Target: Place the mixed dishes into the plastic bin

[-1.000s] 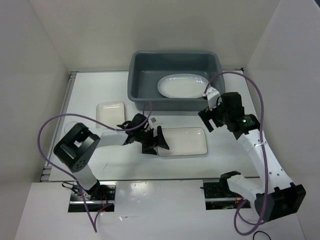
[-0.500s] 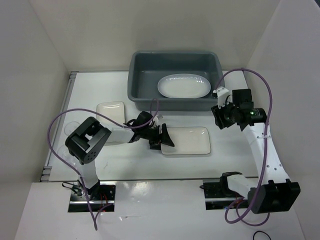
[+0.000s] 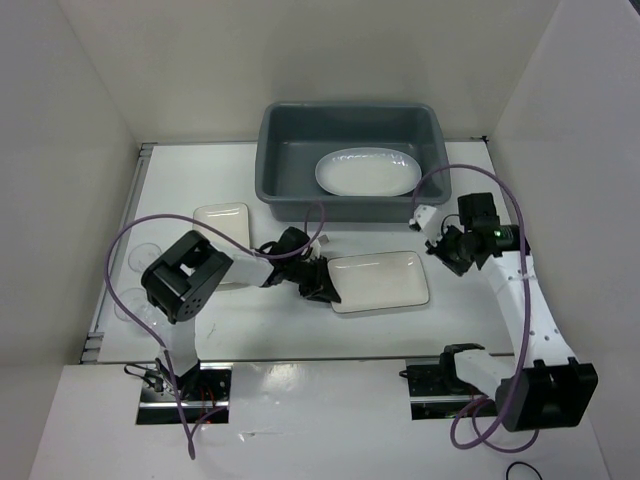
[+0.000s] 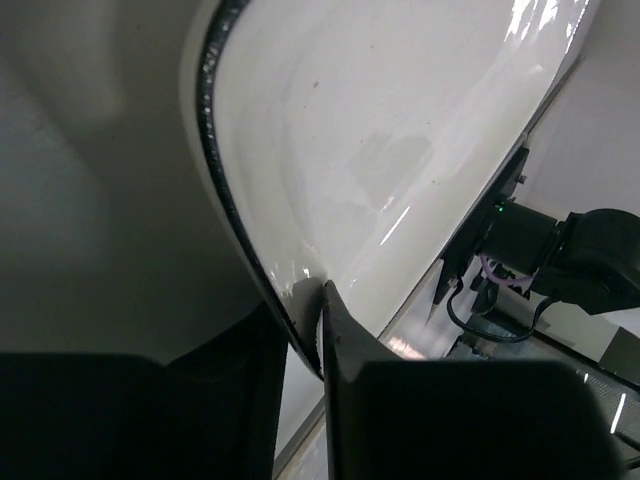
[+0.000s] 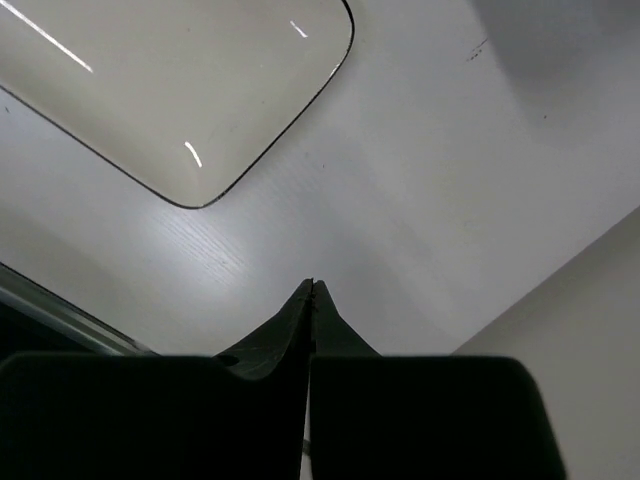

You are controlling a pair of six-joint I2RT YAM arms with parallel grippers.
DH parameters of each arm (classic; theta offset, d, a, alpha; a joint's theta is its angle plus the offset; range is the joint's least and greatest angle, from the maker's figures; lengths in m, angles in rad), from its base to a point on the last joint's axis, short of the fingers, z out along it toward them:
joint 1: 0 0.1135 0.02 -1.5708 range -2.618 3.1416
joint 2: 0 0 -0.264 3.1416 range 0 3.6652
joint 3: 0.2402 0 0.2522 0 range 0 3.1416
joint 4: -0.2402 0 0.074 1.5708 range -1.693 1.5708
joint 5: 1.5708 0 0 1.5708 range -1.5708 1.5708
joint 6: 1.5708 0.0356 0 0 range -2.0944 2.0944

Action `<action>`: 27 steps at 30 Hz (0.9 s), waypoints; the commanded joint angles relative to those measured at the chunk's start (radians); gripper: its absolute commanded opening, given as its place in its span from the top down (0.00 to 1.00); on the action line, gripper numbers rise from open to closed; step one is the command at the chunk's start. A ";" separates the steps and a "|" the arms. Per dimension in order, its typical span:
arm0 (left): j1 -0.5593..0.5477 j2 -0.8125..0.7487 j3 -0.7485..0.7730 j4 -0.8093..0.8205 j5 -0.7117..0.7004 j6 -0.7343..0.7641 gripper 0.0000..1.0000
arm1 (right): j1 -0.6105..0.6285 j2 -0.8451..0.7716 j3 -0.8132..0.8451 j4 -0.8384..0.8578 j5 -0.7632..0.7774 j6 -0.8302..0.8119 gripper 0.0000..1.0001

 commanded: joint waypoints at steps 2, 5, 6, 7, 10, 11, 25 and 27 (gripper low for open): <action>-0.014 0.040 0.022 -0.059 -0.029 0.067 0.82 | 0.044 -0.167 -0.106 0.002 -0.012 -0.279 1.00; -0.014 0.040 0.022 -0.071 -0.029 0.067 1.00 | 0.177 -0.216 -0.205 0.056 0.024 -0.279 1.00; -0.014 0.040 0.031 -0.071 -0.029 0.067 1.00 | 0.233 -0.216 -0.214 0.056 0.024 -0.262 1.00; -0.014 0.040 0.031 -0.071 -0.029 0.067 1.00 | 0.251 -0.200 -0.214 0.056 0.024 -0.262 1.00; -0.014 0.015 0.031 -0.102 -0.052 0.077 1.00 | 0.262 -0.102 -0.205 0.028 -0.034 -0.253 1.00; -0.014 0.003 0.031 -0.102 -0.052 0.077 1.00 | 0.262 -0.042 -0.205 0.039 -0.049 -0.253 1.00; -0.024 -0.101 0.044 -0.198 -0.072 0.077 1.00 | 0.282 0.375 -0.167 0.137 0.144 -0.187 1.00; -0.024 -0.111 0.044 -0.198 -0.072 0.077 1.00 | 0.294 0.394 -0.179 0.166 0.144 -0.168 1.00</action>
